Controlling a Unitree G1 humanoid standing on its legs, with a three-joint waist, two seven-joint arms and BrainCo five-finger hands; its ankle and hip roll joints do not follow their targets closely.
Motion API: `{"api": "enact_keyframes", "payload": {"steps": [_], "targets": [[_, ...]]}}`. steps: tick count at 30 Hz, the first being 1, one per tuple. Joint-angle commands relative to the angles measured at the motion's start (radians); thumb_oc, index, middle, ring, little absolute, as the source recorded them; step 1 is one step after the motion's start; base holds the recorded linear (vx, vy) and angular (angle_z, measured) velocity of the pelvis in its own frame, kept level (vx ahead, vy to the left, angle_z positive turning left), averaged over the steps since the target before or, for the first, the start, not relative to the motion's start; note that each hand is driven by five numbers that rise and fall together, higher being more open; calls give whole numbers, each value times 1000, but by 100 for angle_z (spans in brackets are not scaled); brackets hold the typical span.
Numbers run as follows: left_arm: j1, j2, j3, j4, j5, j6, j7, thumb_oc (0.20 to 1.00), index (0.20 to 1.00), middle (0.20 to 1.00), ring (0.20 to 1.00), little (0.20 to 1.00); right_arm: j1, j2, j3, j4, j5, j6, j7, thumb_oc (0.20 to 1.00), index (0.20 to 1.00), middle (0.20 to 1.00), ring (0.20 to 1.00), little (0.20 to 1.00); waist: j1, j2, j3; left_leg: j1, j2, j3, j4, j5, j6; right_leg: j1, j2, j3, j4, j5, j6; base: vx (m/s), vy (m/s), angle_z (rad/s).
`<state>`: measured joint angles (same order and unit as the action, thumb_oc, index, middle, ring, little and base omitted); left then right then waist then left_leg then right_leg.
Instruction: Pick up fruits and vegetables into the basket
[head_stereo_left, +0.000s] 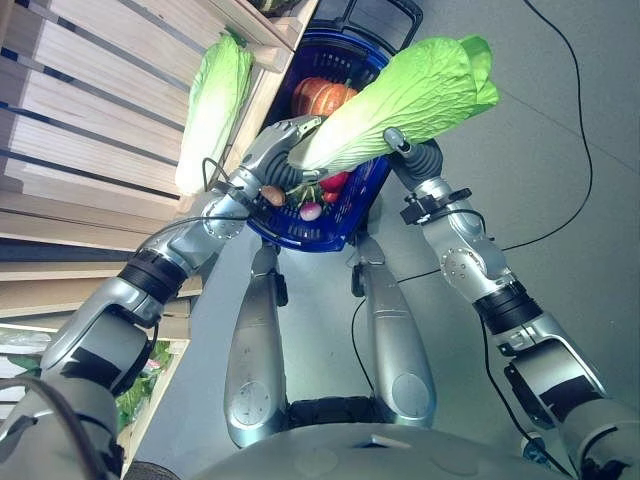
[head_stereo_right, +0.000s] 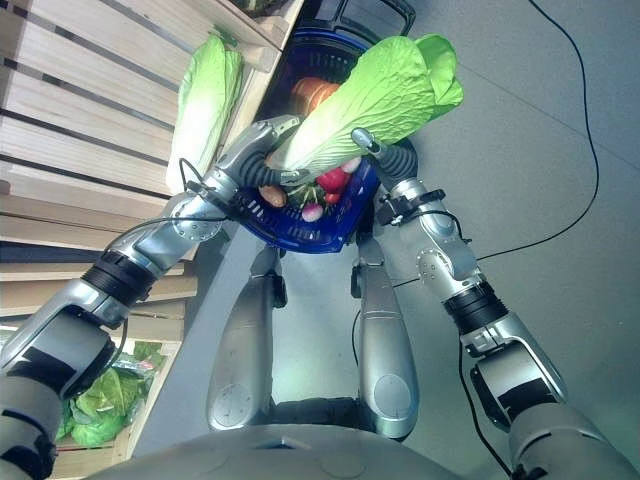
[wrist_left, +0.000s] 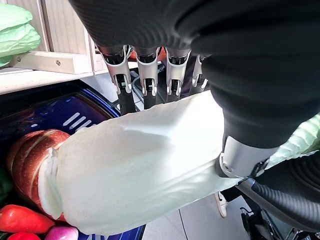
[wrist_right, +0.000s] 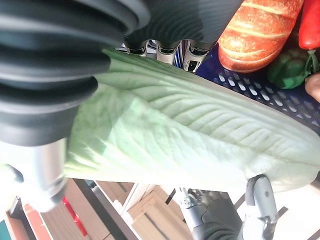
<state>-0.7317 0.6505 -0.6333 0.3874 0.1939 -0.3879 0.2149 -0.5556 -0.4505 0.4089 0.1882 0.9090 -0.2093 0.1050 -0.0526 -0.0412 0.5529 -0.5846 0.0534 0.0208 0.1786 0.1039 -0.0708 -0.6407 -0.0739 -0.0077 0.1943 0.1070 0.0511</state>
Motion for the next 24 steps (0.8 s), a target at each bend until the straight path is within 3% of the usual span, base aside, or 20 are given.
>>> {"api": "enact_keyframes", "payload": {"steps": [1,14,15,16,17,18,24], "targets": [[-6,9,-21,-110,-11,-32,-11,200,200,200,200,200,-12,-12,10,-162,29,-77,51,200,200,200,200,200,5,3,-33,1,-44,1,8,-57,8,39,36,-59,71,-87,42,0,0,0],[-8,9,-26,-117,-10,-6,-3,200,200,200,200,200,-18,-16,18,-160,37,-86,58,200,200,200,200,200,8,1,-33,-3,-49,-7,5,-56,11,34,39,-56,68,-83,44,0,0,0],[-8,8,-25,-120,-11,3,-3,256,256,256,256,256,-17,-17,17,-161,37,-86,58,200,200,200,200,200,8,1,-33,-4,-49,-9,5,-56,11,34,38,-56,68,-84,44,0,0,0],[-6,7,-25,-121,-15,12,0,460,460,460,460,460,-16,-15,18,-162,36,-87,60,200,200,200,200,200,8,0,-33,-3,-49,-9,5,-57,12,34,38,-57,67,-84,44,0,0,0],[-6,6,-25,-123,-16,19,3,940,940,940,940,940,-15,-15,18,-163,36,-87,60,200,200,200,200,200,9,0,-33,-3,-49,-9,4,-57,12,35,38,-57,67,-84,45,0,0,0],[-1,7,-24,-124,-29,30,18,1000,1000,1000,1000,1000,-15,-17,21,-167,37,-89,56,200,200,200,200,200,9,-1,-33,-3,-50,-11,4,-56,12,34,40,-56,68,-84,45,0,0,0],[56,-44,38,-104,-207,-1,87,1000,1000,1000,1000,1000,-6,-7,24,-159,26,-105,54,200,200,200,200,200,17,-3,-33,-2,-54,-20,1,-56,12,37,40,-58,65,-85,45,0,0,0]]}}
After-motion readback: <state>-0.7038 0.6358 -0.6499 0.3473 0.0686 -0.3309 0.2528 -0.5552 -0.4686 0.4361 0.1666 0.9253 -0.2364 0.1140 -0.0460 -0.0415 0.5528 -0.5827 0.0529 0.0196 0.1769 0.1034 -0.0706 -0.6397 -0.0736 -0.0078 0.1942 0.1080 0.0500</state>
